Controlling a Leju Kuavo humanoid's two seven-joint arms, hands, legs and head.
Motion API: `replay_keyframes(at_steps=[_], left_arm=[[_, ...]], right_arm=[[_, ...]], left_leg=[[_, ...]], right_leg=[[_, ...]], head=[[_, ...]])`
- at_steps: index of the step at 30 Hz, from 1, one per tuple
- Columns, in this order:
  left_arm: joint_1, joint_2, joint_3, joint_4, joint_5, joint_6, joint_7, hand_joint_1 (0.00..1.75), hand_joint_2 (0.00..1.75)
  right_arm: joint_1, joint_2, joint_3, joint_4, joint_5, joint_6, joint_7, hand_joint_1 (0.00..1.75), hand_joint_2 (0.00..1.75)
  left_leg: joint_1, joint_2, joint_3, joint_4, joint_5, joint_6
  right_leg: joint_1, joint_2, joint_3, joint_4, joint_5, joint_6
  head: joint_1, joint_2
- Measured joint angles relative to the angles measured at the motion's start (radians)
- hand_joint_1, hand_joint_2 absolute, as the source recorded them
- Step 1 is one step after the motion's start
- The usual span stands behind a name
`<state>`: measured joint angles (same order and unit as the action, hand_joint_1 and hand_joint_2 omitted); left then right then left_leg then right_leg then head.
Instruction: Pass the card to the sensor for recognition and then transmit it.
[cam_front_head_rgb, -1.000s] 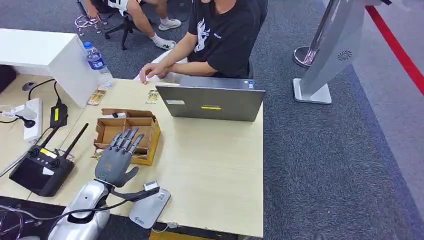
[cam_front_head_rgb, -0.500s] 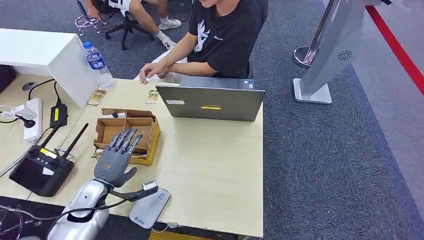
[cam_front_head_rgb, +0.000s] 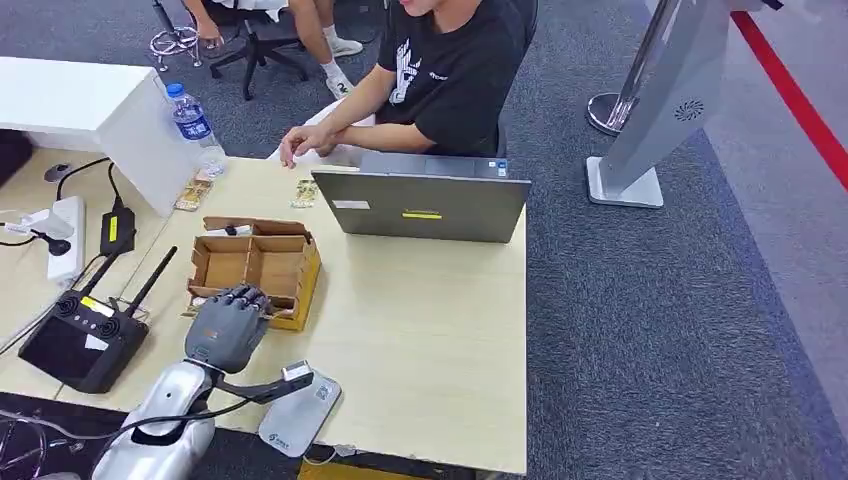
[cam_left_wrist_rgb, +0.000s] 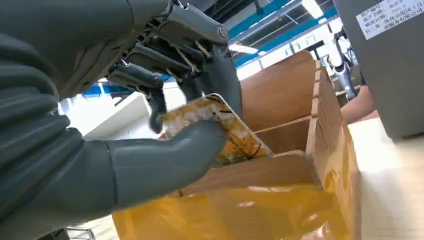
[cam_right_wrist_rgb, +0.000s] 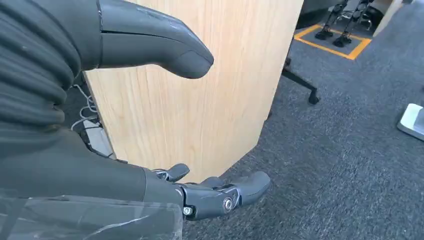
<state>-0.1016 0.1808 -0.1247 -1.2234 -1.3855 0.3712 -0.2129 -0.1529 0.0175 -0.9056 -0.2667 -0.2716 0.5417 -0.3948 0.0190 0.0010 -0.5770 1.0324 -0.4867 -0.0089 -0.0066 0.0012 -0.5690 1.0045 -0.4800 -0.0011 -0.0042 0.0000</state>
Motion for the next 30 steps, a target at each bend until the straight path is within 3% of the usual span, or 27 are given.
replay_keyframes(at_steps=[8,11,13,15,17,20,23,30], left_arm=[[0.000,0.001,0.000,0.000,0.000,0.000,0.000,1.64,1.75],[0.000,0.001,0.000,0.000,0.000,0.003,-0.001,1.75,1.75],[0.001,-0.001,0.001,0.000,0.007,0.065,-0.021,1.75,1.75],[0.010,-0.021,0.014,-0.027,0.050,0.184,-0.077,1.75,1.75],[0.023,-0.057,0.036,-0.109,0.118,0.220,-0.129,1.75,1.75],[0.028,-0.118,0.071,-0.253,0.250,0.155,-0.197,1.75,1.75],[0.010,-0.162,0.115,-0.367,0.316,0.100,-0.227,1.75,1.75],[-0.090,-0.200,0.209,-0.433,0.353,0.029,-0.217,1.75,1.75]], right_arm=[[0.000,0.000,0.000,0.000,0.000,0.000,0.000,0.00,1.75],[0.000,0.000,0.000,0.000,0.000,0.000,0.000,0.00,1.75],[0.000,0.000,0.000,0.000,0.001,0.000,0.000,0.00,1.75],[0.000,0.000,0.000,0.000,0.003,-0.002,0.000,0.00,1.75],[0.000,0.000,0.000,0.000,0.004,-0.003,-0.003,0.00,1.75],[0.000,0.001,0.000,0.000,0.015,-0.005,-0.006,0.00,1.75],[0.001,0.002,0.000,0.000,0.019,-0.007,-0.007,0.00,1.75],[-0.014,0.005,0.000,0.000,0.036,-0.021,0.005,0.00,1.75]], left_leg=[[0.000,0.000,0.000,0.000,0.000,0.000],[0.000,0.000,0.000,0.000,0.000,0.000],[0.000,0.000,0.000,0.000,0.000,0.000],[0.000,0.000,0.000,0.000,0.000,0.000],[0.000,0.000,0.000,0.000,0.000,0.000],[0.000,0.000,-0.001,0.000,0.000,0.000],[0.000,0.000,0.000,0.000,0.000,0.000],[0.001,0.000,0.000,0.000,0.001,-0.002]], right_leg=[[0.000,0.000,0.000,0.000,0.000,0.000],[0.000,0.000,0.000,0.000,0.000,0.000],[0.000,0.000,0.000,0.000,0.000,0.000],[0.000,0.000,0.000,0.000,0.000,0.000],[0.000,0.000,0.000,0.000,0.000,0.000],[0.000,0.000,0.000,0.000,0.000,0.000],[0.000,0.000,0.000,0.000,0.000,0.000],[0.000,0.000,0.000,0.001,0.001,-0.002]], head=[[0.000,0.000],[0.000,0.000],[0.000,0.000],[0.000,0.000],[0.000,0.000],[0.000,0.000],[0.000,0.000],[0.000,0.000]])
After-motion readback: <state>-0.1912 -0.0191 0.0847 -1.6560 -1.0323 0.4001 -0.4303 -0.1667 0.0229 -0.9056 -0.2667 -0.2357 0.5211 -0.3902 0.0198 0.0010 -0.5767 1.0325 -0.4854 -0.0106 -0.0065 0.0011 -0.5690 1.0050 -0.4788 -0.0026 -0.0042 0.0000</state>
